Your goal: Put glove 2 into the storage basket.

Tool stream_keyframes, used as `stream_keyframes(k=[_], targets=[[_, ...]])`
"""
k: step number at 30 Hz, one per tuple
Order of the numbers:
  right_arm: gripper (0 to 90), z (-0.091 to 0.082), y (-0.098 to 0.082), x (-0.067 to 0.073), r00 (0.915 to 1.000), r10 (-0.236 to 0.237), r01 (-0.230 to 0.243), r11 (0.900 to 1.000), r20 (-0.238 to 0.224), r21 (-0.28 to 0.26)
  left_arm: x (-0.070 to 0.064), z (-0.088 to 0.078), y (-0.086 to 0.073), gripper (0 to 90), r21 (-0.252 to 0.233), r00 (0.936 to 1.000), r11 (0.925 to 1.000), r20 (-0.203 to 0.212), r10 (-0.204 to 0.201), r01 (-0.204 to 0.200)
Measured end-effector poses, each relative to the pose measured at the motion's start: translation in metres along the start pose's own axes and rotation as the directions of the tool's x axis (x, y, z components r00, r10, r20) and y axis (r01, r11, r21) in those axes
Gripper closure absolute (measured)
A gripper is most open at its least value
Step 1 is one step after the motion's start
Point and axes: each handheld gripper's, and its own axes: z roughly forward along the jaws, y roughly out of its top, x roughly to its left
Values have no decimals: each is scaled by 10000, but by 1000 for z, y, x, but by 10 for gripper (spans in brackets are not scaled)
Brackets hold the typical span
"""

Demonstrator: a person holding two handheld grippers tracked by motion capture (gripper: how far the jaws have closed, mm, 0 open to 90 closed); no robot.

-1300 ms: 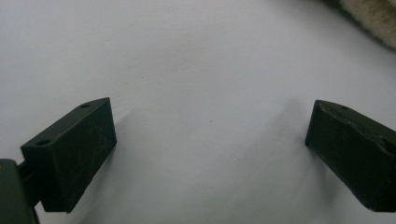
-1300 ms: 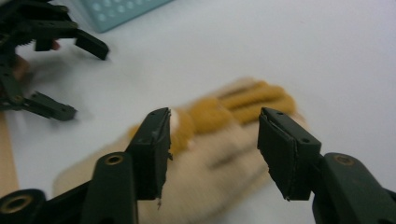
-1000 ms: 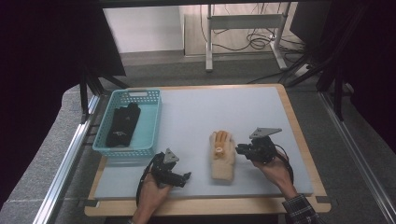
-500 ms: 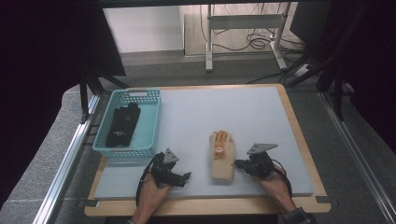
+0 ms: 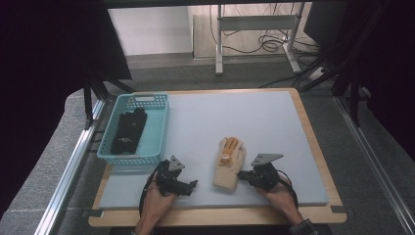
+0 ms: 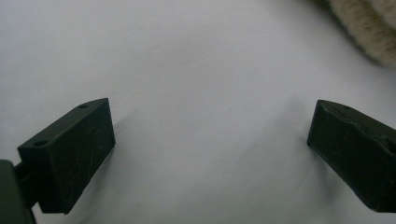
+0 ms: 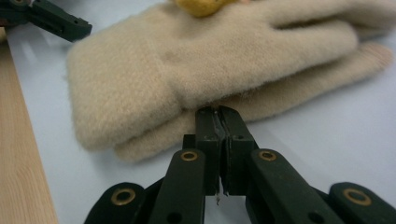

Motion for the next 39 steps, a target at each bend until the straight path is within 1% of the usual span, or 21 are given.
stream_keyframes(k=[3,4,7,12,20,24,28,31,33,35,37,39], targets=[[855,7,5,6,9998,-152,152,9999,-85,18,5,-3,-3,11,-7,9999,9999,-19,-109,109],[853,10,7,8,9998,-197,197,9998,-102,16,7,-4,-4,16,0,10000,10000,-13,-39,39],[847,17,11,13,9994,-321,321,9995,-110,17,8,-4,-5,13,-31,9999,9999,-40,-126,126],[845,28,19,19,9989,-473,473,9989,-47,15,8,-5,-6,13,-7,10000,10000,-49,-52,51],[839,45,32,28,9964,-799,799,9968,266,14,8,-4,-6,11,3,10000,10000,-21,-72,72],[836,50,35,30,9950,-922,922,9957,378,15,7,-4,-6,10,-31,9999,9999,-68,-115,115],[820,49,35,30,9949,-937,938,9956,368,5,8,-4,-6,10,-60,9999,9999,-68,-124,124],[756,47,34,30,9956,-886,888,9960,306,-51,8,-4,-6,10,-92,9999,9999,-45,-138,138],[721,42,31,28,9963,-831,834,9964,211,-159,8,-4,-7,10,-93,9999,9999,-38,-142,142],[680,34,29,26,9958,-813,822,9964,416,-207,8,-4,-7,10,-92,9999,9999,-40,-139,139],[637,25,26,21,9942,-775,796,9965,743,-265,8,-4,-7,10,-90,9999,9999,-37,-139,139],[583,13,23,15,9925,-588,631,9973,1069,-368,8,-4,-7,10,-87,9999,9999,-38,-135,135]])
